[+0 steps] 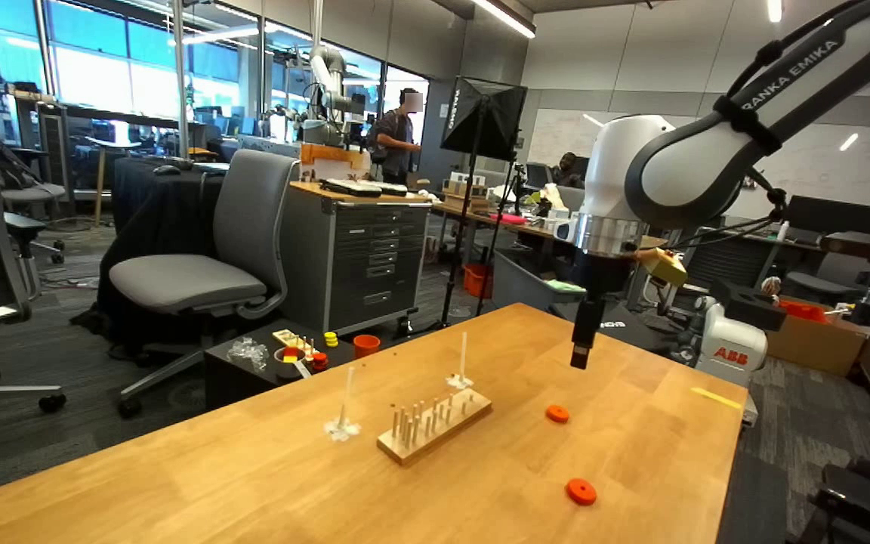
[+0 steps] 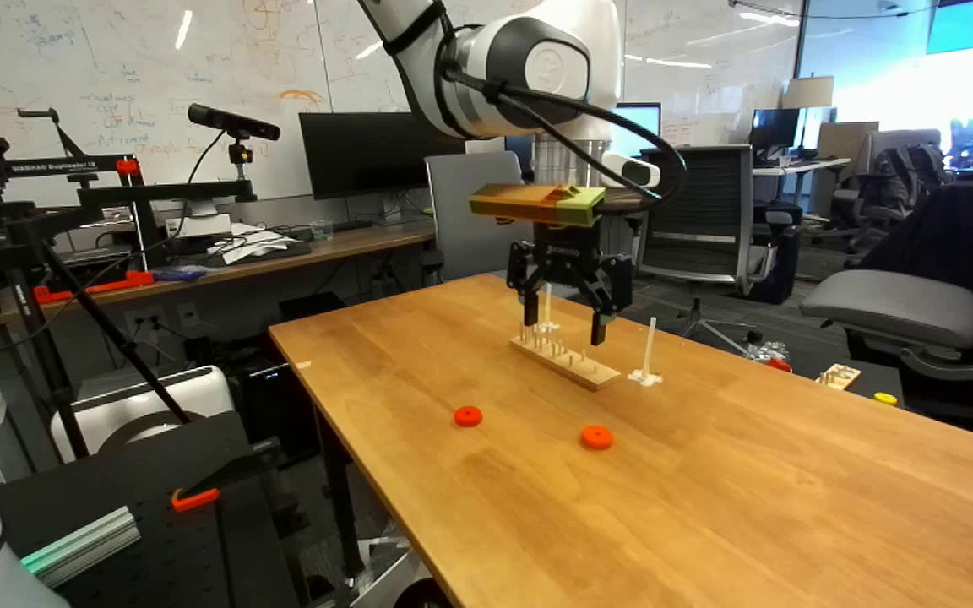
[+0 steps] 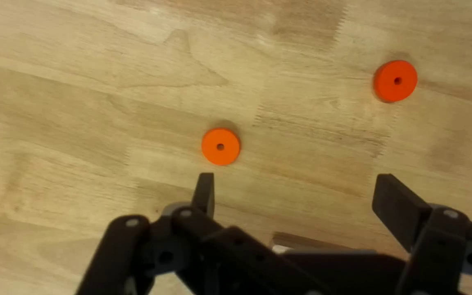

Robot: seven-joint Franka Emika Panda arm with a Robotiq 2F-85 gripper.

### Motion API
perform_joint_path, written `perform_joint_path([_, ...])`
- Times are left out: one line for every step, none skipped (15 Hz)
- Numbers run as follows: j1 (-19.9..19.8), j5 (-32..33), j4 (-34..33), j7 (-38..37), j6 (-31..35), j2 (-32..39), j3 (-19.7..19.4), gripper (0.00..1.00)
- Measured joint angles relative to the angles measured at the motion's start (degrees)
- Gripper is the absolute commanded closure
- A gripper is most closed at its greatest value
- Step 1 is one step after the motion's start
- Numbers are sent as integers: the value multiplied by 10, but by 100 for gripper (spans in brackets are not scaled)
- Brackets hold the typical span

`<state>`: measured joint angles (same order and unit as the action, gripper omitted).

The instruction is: Pick up the orange ring on the right and place it on the wooden stand

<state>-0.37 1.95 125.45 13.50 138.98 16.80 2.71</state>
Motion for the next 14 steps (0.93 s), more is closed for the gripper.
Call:
perform_joint_path([-5, 0, -6, -2, 0, 8, -4, 0])
perform_joint_path([-9, 0, -12, -4, 0, 16, -7, 0])
perform_joint_path([-12, 0, -18, -7, 0, 25, -11, 0])
perform_joint_path([-14, 0, -24, -11, 0, 36, -14, 0])
perform_joint_path([-16, 0, -31, -15, 0, 46, -16, 0])
perform_joint_path([-16, 0, -39, -21, -1, 57, -18, 0])
perform_joint_path([-16, 0, -47, -27, -1, 68, -18, 0])
perform_joint_path([-16, 0, -50, -27, -1, 75, -18, 0])
perform_joint_path([-16, 0, -50, -27, -1, 78, -18, 0])
perform_joint_path([-16, 0, -49, -27, -1, 77, -18, 0])
perform_joint_path([-16, 0, -49, -27, -1, 77, -18, 0])
perform_joint_path([-16, 0, -49, -27, -1, 78, -18, 0])
perform_joint_path([-16, 0, -49, -28, -2, 79, -18, 0])
perform_joint_path([-15, 0, -50, -31, -2, 80, -18, 0])
